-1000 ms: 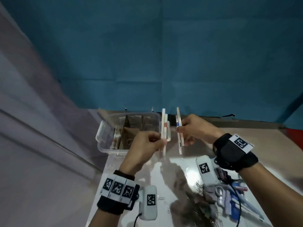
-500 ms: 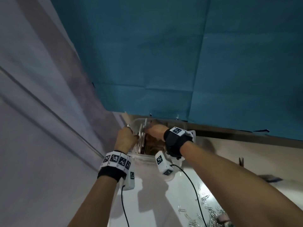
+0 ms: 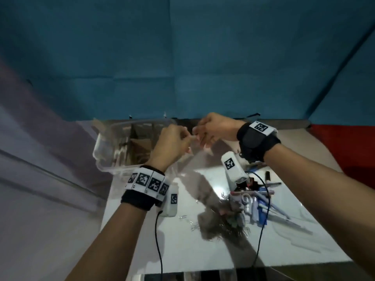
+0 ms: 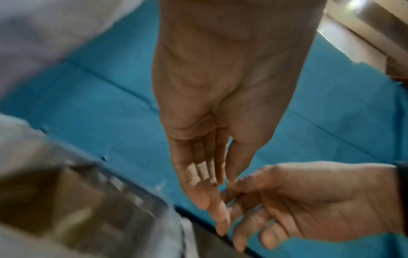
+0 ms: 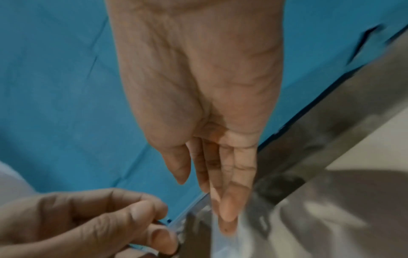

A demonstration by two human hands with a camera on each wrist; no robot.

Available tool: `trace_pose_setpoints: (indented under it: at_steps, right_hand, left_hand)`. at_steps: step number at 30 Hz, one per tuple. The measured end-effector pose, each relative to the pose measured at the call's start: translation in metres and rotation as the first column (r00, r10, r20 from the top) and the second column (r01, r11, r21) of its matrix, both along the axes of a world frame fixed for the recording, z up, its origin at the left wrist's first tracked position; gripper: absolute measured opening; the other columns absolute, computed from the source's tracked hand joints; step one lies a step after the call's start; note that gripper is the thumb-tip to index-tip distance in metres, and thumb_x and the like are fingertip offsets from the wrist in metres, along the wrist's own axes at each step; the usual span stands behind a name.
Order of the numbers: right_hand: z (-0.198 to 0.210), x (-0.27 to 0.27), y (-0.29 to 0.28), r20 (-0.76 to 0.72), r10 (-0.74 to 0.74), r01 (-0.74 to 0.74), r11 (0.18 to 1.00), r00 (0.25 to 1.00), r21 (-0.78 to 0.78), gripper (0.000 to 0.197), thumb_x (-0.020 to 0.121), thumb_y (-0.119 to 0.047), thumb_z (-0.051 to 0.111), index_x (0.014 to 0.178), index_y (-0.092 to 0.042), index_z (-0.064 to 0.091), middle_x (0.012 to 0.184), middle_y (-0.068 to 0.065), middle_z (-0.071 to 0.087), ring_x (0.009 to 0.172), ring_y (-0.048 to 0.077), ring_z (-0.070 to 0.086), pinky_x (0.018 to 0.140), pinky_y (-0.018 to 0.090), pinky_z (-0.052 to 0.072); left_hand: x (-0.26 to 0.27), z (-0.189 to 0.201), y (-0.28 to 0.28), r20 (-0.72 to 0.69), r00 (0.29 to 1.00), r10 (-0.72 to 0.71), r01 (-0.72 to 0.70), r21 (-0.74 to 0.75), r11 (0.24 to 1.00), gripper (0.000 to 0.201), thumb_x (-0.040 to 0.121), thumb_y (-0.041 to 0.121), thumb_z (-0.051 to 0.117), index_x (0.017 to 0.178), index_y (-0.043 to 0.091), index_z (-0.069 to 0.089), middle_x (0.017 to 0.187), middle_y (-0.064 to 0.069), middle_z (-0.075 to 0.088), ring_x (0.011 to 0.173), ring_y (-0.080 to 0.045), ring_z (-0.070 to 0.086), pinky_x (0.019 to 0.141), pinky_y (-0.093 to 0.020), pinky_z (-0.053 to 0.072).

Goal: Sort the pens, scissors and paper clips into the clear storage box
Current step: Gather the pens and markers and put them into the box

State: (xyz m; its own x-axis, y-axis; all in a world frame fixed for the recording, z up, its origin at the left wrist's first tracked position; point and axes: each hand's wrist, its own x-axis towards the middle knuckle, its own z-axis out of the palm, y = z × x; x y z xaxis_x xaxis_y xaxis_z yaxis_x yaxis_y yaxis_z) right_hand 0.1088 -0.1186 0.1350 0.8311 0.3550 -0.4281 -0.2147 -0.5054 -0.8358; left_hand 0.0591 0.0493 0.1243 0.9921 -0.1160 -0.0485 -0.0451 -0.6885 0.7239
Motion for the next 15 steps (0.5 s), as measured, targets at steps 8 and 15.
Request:
trace_pose_setpoints:
  at_steps: [8,15]
  right_hand:
    - [-0.049,-0.062,-0.133,-0.08,-0.101,0.08,0.97,0.992,-0.229,0.018,0.096,0.002,0.051,0.093,0.008,0.067,0.092,0.03,0.071,0.077,0.036,0.069,0.069,0.044,0.059]
    - [-0.105,-0.117,-0.192,-0.101,0.04,-0.089,0.838,0.994,-0.539,0.012,0.085,-0.007,0.065,0.078,-0.005,0.074,0.068,0.012,0.072,0.052,0.018,0.063,0.045,0.024,0.049]
  left_hand:
    - [-0.038,-0.077,-0.113,-0.238,0.939,-0.249,0.259,0.013,0.966,0.019,0.093,0.007,0.059,0.082,0.008,0.073,0.071,-0.007,0.074,0.066,-0.019,0.074,0.068,-0.044,0.063]
    - [-0.087,-0.113,-0.176,-0.184,0.869,-0.459,0.477,0.068,0.876,0.009,0.094,0.02,0.066,0.093,0.017,0.075,0.092,0.003,0.071,0.085,-0.009,0.062,0.075,-0.022,0.049]
